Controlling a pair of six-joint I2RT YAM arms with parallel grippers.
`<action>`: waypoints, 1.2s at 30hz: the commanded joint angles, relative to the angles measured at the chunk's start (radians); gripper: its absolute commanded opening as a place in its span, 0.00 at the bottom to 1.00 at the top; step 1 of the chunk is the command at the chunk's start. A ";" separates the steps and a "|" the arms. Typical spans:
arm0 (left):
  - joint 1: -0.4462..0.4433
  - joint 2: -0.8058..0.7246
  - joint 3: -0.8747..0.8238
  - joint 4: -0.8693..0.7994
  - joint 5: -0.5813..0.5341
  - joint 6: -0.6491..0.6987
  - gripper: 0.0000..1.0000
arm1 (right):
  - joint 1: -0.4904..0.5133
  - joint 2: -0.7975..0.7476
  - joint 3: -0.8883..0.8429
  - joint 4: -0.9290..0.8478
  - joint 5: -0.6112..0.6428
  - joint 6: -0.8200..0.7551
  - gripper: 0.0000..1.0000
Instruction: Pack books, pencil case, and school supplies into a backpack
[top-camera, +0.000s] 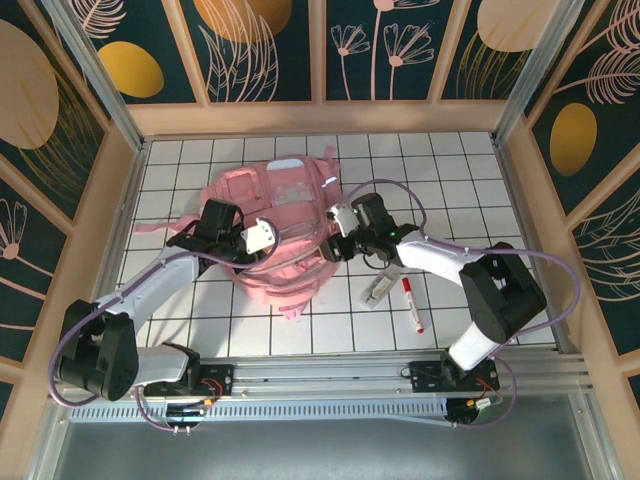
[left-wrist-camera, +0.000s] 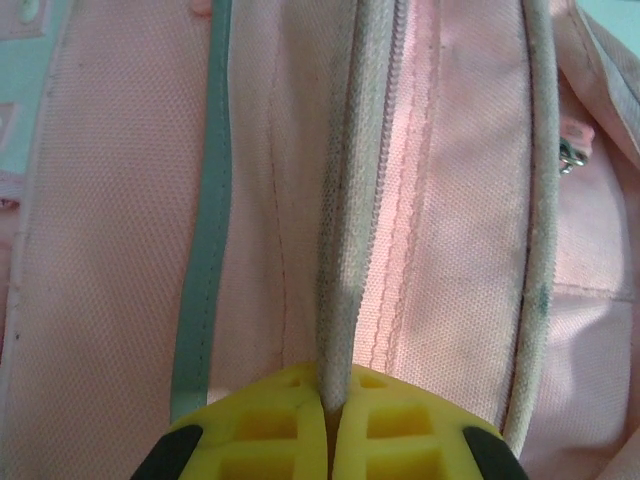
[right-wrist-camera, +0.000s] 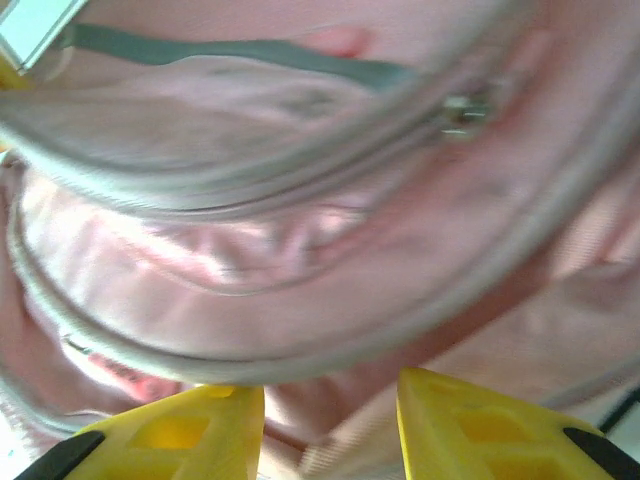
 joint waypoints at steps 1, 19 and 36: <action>0.000 0.031 0.097 -0.040 0.100 -0.076 0.00 | 0.046 -0.023 0.037 -0.010 -0.074 -0.043 0.40; -0.001 0.040 0.175 -0.097 0.112 -0.132 0.00 | 0.215 -0.029 0.034 0.001 0.257 0.097 0.45; 0.000 0.038 0.161 -0.089 0.069 -0.102 0.00 | 0.435 0.024 0.101 -0.141 0.870 0.405 0.00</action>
